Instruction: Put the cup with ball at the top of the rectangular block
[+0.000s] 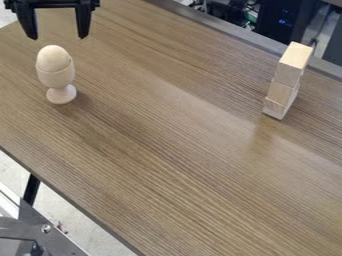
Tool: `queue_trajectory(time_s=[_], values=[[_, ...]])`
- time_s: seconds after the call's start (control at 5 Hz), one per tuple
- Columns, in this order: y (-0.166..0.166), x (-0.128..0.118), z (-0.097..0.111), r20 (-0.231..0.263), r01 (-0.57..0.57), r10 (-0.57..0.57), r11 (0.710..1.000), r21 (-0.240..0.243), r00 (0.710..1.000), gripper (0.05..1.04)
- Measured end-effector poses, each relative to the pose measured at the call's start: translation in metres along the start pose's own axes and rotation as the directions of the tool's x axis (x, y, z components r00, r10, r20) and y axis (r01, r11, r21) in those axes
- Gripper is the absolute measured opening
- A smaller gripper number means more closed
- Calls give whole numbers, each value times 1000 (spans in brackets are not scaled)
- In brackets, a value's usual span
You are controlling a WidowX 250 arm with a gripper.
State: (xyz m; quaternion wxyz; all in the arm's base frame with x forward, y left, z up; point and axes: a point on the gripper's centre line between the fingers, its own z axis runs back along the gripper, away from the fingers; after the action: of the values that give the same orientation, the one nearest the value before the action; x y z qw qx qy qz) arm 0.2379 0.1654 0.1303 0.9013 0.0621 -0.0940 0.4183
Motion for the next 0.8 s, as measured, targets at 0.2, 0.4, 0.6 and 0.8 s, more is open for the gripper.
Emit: queue_trajectory(time_s=[0.2, 0.4, 0.6, 0.8], values=[[0, -6, -9, -36, 5, -5, 1000, 11, 999, 998], [-4, -4, -25, -73, -17, 19, 1000, 22, 997, 998], [-5, 0, -30, -72, -29, 31, 999, 36, 997, 998], [-5, 2, -37, -78, -30, 34, 998, 55, 996, 998]])
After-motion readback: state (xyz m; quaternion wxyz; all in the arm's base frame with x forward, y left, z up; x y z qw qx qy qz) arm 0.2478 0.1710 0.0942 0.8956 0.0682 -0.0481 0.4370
